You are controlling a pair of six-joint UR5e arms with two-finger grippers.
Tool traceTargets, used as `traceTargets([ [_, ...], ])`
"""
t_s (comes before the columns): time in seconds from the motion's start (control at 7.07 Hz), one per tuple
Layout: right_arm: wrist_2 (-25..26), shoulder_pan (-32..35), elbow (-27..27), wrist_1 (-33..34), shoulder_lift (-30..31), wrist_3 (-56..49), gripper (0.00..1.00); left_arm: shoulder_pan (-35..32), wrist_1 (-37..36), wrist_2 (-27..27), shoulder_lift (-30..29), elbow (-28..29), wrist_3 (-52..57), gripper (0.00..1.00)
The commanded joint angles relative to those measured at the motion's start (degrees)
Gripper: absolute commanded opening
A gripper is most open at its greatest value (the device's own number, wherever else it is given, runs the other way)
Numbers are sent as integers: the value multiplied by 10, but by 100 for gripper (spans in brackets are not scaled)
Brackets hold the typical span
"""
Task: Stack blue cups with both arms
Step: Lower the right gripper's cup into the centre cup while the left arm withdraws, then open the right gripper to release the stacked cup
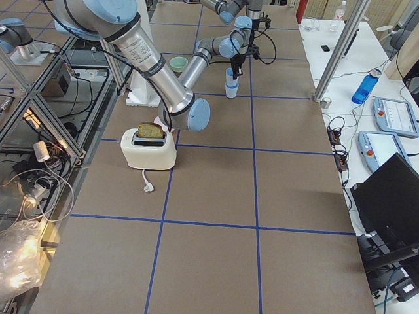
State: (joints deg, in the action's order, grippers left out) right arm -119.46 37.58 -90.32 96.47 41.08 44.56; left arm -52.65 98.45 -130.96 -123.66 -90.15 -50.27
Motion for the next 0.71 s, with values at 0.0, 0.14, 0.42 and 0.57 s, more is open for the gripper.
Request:
traceTargets([
  [0.0, 2, -2, 5, -7, 1, 0, 0, 0, 0, 0, 0, 1, 0, 95],
  [0.14, 4, -2, 5, -7, 1, -3, 0, 0, 1, 0, 0, 1, 0, 96],
  [0.42, 4, -2, 4, -7, 2, -8, 86, 0, 0, 0, 0, 1, 0, 96],
  [0.57, 4, -2, 4, -7, 3, -8, 99, 0, 1, 0, 0, 1, 0, 96],
])
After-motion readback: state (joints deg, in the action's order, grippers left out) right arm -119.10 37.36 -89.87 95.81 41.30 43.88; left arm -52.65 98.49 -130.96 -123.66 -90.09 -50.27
